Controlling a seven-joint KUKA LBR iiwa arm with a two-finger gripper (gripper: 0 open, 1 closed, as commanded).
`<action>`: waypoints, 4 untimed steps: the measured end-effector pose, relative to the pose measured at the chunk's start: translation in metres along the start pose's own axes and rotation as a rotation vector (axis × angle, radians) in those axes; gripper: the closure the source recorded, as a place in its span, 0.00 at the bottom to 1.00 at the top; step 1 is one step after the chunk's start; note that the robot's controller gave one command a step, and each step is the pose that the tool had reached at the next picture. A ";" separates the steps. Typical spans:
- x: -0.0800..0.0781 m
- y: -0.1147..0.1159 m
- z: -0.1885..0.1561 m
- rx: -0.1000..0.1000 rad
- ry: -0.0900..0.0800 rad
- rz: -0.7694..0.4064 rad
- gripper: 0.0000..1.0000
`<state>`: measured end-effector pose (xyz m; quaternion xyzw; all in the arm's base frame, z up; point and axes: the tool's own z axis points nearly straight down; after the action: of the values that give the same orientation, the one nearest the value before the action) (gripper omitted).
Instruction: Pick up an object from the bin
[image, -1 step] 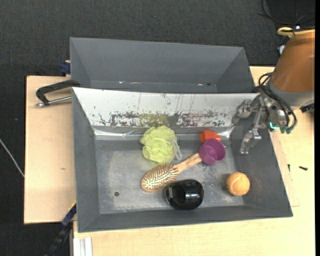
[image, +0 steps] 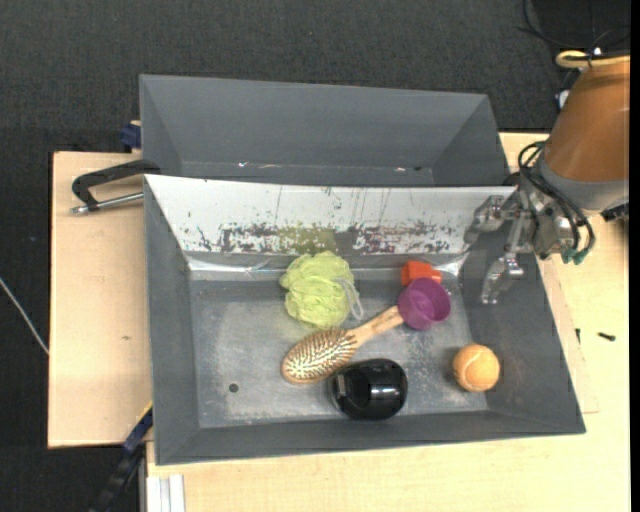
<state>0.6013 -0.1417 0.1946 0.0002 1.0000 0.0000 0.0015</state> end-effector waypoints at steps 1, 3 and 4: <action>0.027 0.048 0.057 0.000 -0.002 -0.106 0.00; 0.057 0.123 0.048 -0.001 -0.003 -0.133 0.00; 0.047 0.160 0.095 0.004 -0.035 -0.302 0.00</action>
Offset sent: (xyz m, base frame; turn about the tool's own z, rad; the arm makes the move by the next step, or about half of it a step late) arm -0.0686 0.0972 -0.0546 -0.1510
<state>0.5545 0.0180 0.0993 -0.1501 0.9885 -0.0022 0.0191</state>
